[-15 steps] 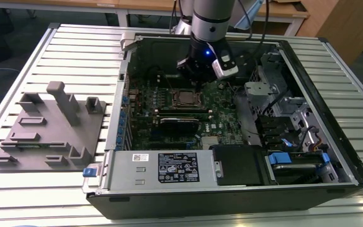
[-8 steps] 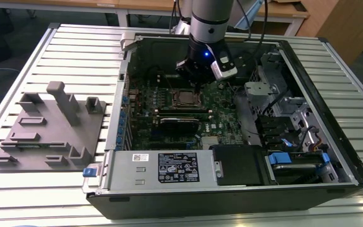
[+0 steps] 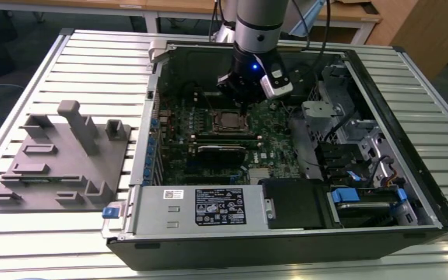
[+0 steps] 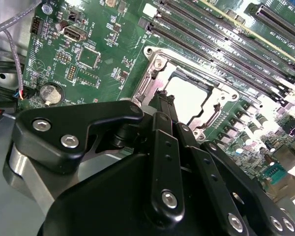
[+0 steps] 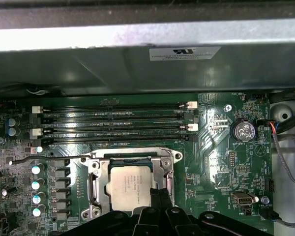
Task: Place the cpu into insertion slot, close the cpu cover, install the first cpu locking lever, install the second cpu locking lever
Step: 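Close the cpu cover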
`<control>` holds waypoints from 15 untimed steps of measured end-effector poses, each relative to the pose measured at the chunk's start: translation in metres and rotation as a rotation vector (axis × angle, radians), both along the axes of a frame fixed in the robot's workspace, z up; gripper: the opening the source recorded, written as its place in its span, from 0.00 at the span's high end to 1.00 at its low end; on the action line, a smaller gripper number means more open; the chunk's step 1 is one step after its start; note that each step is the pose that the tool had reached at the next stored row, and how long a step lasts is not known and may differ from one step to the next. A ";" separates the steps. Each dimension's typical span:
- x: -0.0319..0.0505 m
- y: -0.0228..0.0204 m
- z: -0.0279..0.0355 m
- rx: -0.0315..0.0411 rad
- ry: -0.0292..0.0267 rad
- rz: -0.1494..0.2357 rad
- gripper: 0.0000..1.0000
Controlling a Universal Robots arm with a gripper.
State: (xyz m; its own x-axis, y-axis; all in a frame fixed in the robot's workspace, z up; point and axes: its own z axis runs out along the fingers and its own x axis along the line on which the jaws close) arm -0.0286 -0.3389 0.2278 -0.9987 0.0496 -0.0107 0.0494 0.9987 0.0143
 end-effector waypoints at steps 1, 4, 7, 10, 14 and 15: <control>-0.0002 0.0000 -0.0001 0.0001 0.0000 0.000 0.89; -0.0021 -0.0001 -0.0006 0.0001 -0.0002 0.000 0.89; -0.0048 -0.0003 -0.0013 0.0000 -0.0005 0.000 0.89; -0.0064 -0.0006 -0.0023 0.0000 -0.0008 0.000 0.89; -0.0087 -0.0009 -0.0041 0.0000 -0.0009 0.000 0.89; -0.0090 -0.0009 -0.0044 0.0000 -0.0009 0.000 0.89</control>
State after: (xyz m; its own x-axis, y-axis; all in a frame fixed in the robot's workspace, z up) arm -0.0377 -0.3399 0.2234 -0.9987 0.0495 -0.0116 0.0494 0.9987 0.0144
